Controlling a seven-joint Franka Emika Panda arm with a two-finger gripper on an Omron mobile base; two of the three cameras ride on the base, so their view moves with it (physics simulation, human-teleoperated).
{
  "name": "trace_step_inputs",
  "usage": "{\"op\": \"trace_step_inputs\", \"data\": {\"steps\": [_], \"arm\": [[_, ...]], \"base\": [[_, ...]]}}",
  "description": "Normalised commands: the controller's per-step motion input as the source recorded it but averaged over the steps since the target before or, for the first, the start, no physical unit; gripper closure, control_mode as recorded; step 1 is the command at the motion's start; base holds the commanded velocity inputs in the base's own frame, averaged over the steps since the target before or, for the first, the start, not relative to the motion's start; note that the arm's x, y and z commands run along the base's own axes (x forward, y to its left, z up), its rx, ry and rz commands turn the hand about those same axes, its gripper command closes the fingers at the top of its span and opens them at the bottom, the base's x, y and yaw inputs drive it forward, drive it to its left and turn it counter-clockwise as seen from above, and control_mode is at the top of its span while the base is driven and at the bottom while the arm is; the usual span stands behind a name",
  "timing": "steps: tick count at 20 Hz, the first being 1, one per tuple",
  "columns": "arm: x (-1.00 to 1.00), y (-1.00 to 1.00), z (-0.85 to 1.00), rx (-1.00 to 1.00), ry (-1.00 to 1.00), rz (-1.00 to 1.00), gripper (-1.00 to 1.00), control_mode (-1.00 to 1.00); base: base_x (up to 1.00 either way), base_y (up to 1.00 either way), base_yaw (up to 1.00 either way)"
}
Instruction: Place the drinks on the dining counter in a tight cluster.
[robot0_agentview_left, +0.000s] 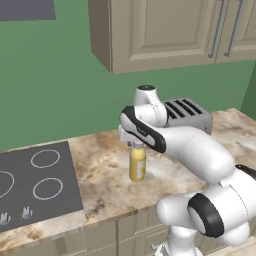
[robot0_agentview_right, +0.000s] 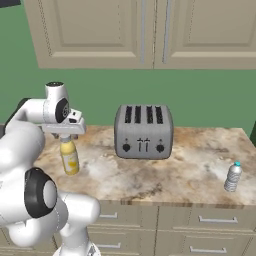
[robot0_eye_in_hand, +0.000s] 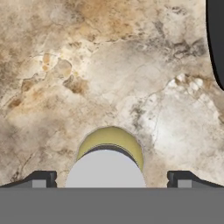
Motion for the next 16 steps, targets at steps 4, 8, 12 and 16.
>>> {"op": "trace_step_inputs", "data": {"steps": [4, 8, 12, 16], "arm": [[0.02, 0.0, -0.02, 0.0, 0.0, 0.0, -1.0, -1.0], [0.0, 0.0, -0.12, 0.0, 0.0, 0.0, -1.0, -1.0], [0.0, 0.0, -0.17, 0.0, 0.0, 0.0, -1.0, -1.0], [0.0, 0.0, -0.2, 0.0, 0.0, 0.0, -1.0, -1.0]], "base": [[0.0, 0.0, 0.0], [0.0, 0.0, 0.0], [0.0, 0.0, 0.0], [0.0, 0.0, 0.0]]}}
